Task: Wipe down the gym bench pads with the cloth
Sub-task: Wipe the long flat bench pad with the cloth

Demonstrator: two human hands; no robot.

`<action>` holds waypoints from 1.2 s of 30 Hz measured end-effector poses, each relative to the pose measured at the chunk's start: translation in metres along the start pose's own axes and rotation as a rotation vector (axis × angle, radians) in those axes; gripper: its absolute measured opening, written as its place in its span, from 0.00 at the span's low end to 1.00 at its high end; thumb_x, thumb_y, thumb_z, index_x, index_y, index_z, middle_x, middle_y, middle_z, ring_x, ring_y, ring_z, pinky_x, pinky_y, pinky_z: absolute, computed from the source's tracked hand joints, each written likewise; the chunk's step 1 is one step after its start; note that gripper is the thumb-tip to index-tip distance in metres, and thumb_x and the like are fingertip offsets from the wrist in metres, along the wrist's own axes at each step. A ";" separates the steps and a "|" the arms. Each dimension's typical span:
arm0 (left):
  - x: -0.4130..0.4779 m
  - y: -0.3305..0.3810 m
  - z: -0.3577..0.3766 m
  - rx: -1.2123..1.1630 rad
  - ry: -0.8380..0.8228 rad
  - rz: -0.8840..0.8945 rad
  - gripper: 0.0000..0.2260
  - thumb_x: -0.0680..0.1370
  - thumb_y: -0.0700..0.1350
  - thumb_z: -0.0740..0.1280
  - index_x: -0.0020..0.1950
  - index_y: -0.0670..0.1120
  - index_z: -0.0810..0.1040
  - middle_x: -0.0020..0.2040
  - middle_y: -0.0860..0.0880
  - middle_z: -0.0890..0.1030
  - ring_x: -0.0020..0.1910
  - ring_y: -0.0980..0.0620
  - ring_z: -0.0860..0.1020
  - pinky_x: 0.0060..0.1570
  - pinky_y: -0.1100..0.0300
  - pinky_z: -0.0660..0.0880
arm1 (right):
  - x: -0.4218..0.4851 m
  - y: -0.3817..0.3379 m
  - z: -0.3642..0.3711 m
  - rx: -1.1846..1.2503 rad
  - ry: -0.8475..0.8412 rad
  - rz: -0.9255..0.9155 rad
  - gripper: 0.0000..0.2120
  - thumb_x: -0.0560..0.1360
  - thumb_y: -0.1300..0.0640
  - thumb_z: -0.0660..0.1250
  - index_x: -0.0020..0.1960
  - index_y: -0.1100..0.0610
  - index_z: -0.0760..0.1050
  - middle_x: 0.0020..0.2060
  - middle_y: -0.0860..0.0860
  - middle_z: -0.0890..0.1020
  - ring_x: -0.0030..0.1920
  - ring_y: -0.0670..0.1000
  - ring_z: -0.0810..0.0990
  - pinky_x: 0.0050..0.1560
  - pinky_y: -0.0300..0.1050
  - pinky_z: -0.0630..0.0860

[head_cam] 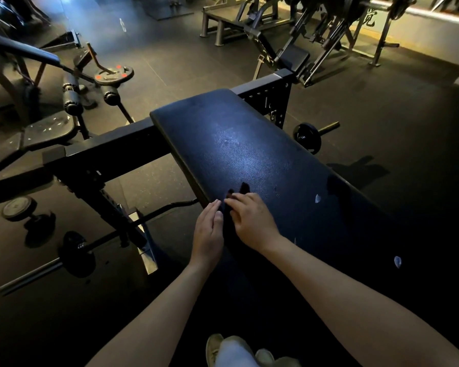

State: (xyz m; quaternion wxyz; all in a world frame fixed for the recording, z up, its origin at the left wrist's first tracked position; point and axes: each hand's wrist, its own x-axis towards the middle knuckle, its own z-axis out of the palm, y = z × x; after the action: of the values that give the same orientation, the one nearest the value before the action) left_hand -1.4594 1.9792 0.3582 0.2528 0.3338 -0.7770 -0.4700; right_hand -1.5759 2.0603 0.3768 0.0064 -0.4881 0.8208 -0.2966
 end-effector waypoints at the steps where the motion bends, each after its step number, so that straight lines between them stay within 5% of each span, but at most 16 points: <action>1: -0.001 -0.001 0.000 -0.015 -0.003 -0.004 0.17 0.86 0.44 0.57 0.74 0.47 0.71 0.73 0.52 0.71 0.73 0.61 0.64 0.75 0.60 0.58 | -0.005 -0.003 0.002 0.015 -0.006 -0.038 0.17 0.76 0.57 0.63 0.62 0.56 0.81 0.60 0.53 0.82 0.56 0.59 0.76 0.63 0.54 0.74; 7: -0.002 -0.003 -0.007 0.029 -0.044 0.041 0.17 0.86 0.44 0.57 0.75 0.47 0.71 0.74 0.54 0.70 0.72 0.65 0.62 0.76 0.59 0.58 | -0.001 0.009 -0.006 0.091 0.012 -0.196 0.15 0.78 0.57 0.64 0.62 0.55 0.81 0.58 0.51 0.83 0.56 0.54 0.75 0.62 0.45 0.72; 12: -0.003 -0.002 -0.011 0.108 -0.081 0.062 0.18 0.86 0.46 0.57 0.76 0.48 0.70 0.72 0.59 0.67 0.72 0.67 0.60 0.74 0.64 0.55 | 0.024 0.027 -0.010 0.030 0.034 0.209 0.19 0.80 0.56 0.64 0.70 0.53 0.75 0.68 0.51 0.76 0.67 0.58 0.69 0.71 0.50 0.64; 18: 0.005 0.003 -0.001 0.079 0.072 0.043 0.18 0.85 0.48 0.56 0.70 0.44 0.77 0.68 0.47 0.77 0.68 0.55 0.70 0.71 0.58 0.64 | -0.003 -0.004 -0.001 0.093 -0.050 -0.059 0.17 0.79 0.56 0.64 0.68 0.51 0.77 0.63 0.46 0.80 0.59 0.54 0.72 0.62 0.46 0.69; 22: 0.018 0.013 0.021 0.266 0.049 0.111 0.24 0.82 0.51 0.53 0.70 0.40 0.76 0.68 0.43 0.77 0.69 0.47 0.71 0.73 0.57 0.60 | -0.004 0.017 -0.009 0.023 -0.016 -0.105 0.19 0.79 0.51 0.58 0.66 0.52 0.78 0.60 0.48 0.81 0.57 0.56 0.75 0.60 0.48 0.74; 25: 0.022 0.018 0.038 0.493 -0.014 0.168 0.30 0.80 0.57 0.47 0.73 0.45 0.74 0.74 0.46 0.73 0.74 0.46 0.67 0.76 0.47 0.57 | 0.009 0.052 -0.025 -0.005 0.027 0.034 0.17 0.79 0.55 0.62 0.66 0.52 0.79 0.61 0.49 0.81 0.58 0.57 0.74 0.61 0.54 0.75; 29: 0.017 0.010 0.034 0.523 -0.056 0.188 0.29 0.80 0.58 0.46 0.76 0.50 0.70 0.78 0.51 0.67 0.78 0.52 0.59 0.78 0.52 0.48 | 0.011 0.074 -0.039 -0.010 0.094 0.237 0.18 0.80 0.60 0.64 0.68 0.52 0.77 0.64 0.49 0.79 0.63 0.56 0.70 0.62 0.58 0.73; 36: 0.035 0.031 0.040 0.554 -0.024 0.151 0.32 0.78 0.59 0.43 0.73 0.49 0.74 0.72 0.51 0.74 0.71 0.50 0.68 0.72 0.49 0.59 | -0.007 0.034 -0.022 0.045 -0.012 0.001 0.20 0.79 0.54 0.60 0.69 0.51 0.76 0.63 0.46 0.79 0.61 0.55 0.72 0.61 0.50 0.75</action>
State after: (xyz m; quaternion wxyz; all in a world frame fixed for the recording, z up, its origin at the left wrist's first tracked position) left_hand -1.5187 1.9854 0.3713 0.1769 0.3257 -0.9015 -0.2236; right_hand -1.6061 2.0881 0.3758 0.0225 -0.4893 0.8141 -0.3118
